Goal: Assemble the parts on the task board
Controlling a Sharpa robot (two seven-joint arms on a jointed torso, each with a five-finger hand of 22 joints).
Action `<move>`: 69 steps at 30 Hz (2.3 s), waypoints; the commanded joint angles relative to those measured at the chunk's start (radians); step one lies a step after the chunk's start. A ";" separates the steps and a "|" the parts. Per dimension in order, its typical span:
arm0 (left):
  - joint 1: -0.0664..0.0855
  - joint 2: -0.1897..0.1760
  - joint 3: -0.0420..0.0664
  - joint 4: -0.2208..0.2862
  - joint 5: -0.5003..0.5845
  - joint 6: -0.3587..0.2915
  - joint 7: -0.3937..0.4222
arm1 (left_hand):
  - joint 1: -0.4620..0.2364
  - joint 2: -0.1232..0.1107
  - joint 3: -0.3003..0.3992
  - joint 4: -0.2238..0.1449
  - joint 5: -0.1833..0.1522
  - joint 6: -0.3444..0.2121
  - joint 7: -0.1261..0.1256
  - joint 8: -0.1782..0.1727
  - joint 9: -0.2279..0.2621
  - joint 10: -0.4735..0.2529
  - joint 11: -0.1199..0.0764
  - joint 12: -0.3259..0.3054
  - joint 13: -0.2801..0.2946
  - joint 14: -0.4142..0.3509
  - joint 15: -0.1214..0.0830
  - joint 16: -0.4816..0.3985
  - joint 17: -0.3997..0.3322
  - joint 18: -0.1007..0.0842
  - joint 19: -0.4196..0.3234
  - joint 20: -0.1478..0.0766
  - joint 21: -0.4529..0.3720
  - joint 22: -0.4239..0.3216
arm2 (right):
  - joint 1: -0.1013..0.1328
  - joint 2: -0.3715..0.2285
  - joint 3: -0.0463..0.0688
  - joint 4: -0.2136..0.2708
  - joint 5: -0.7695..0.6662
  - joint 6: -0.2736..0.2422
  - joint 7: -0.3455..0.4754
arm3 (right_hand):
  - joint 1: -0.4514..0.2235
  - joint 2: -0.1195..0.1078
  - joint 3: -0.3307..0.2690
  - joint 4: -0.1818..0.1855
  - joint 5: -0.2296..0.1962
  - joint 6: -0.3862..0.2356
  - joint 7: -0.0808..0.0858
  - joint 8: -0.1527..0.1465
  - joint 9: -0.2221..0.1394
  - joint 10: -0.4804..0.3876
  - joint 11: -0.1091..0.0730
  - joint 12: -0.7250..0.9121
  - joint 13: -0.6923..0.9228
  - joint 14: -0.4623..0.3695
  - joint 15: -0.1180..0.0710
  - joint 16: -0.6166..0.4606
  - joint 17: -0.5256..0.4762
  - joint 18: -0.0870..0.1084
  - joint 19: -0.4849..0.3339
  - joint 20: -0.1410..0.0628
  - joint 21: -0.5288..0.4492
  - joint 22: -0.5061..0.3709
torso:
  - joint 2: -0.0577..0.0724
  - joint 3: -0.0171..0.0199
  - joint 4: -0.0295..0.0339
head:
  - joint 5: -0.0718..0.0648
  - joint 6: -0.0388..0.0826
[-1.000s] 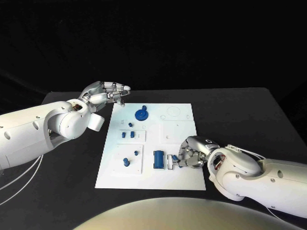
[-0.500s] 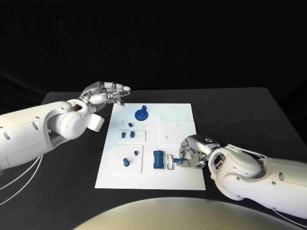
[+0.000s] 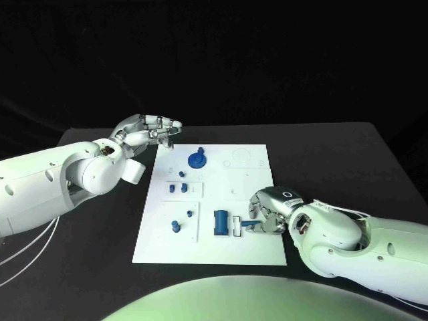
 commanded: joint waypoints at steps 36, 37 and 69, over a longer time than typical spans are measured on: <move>0.001 0.000 0.001 0.004 -0.019 0.022 -0.009 | -0.006 0.008 0.000 0.005 0.003 -0.006 0.000 0.004 -0.002 -0.011 0.001 -0.007 -0.003 -0.004 0.007 0.005 0.001 0.014 -0.001 0.009 -0.007 -0.002 | 0.013 -0.006 -0.002 0.026 0.104 -0.066 -0.012 | -0.211 -0.025 0.669 -0.178 -0.002 0.047 -0.038 0.027 0.082 0.054 -0.028 0.101 0.144 0.093 -0.019 0.016 0.203 -0.010 0.043 -0.015 0.128 0.185 | 0.000 0.0002 -0.0001 | 0.002 0.000; 0.001 0.000 0.001 0.005 -0.019 0.022 -0.009 | -0.006 0.008 0.000 0.005 0.003 -0.006 0.000 0.004 -0.002 -0.011 0.001 -0.007 -0.003 -0.004 0.007 0.005 0.001 0.014 -0.001 0.009 -0.007 -0.002 | 0.015 -0.006 -0.001 0.030 0.128 -0.080 -0.011 | -0.214 -0.026 0.669 -0.178 -0.002 0.048 -0.039 0.028 0.082 0.055 -0.029 0.103 0.145 0.093 -0.020 0.017 0.203 -0.010 0.044 -0.015 0.130 0.185 | 0.000 0.0002 0.0000 | 0.002 0.000; 0.001 -0.003 0.001 0.010 -0.026 0.025 -0.013 | -0.005 0.009 0.001 0.005 0.003 -0.007 0.000 0.005 -0.002 -0.011 0.002 -0.007 -0.004 -0.004 0.007 0.006 0.002 0.014 0.000 0.009 -0.007 -0.002 | 0.026 0.043 0.000 0.004 0.338 -0.034 -0.016 | -0.338 -0.019 0.597 -0.125 -0.009 0.101 -0.055 0.030 0.083 0.077 -0.042 0.158 0.181 0.096 -0.031 0.023 0.221 -0.015 0.054 -0.026 0.161 0.192 | 0.000 0.0007 -0.0005 | 0.002 0.000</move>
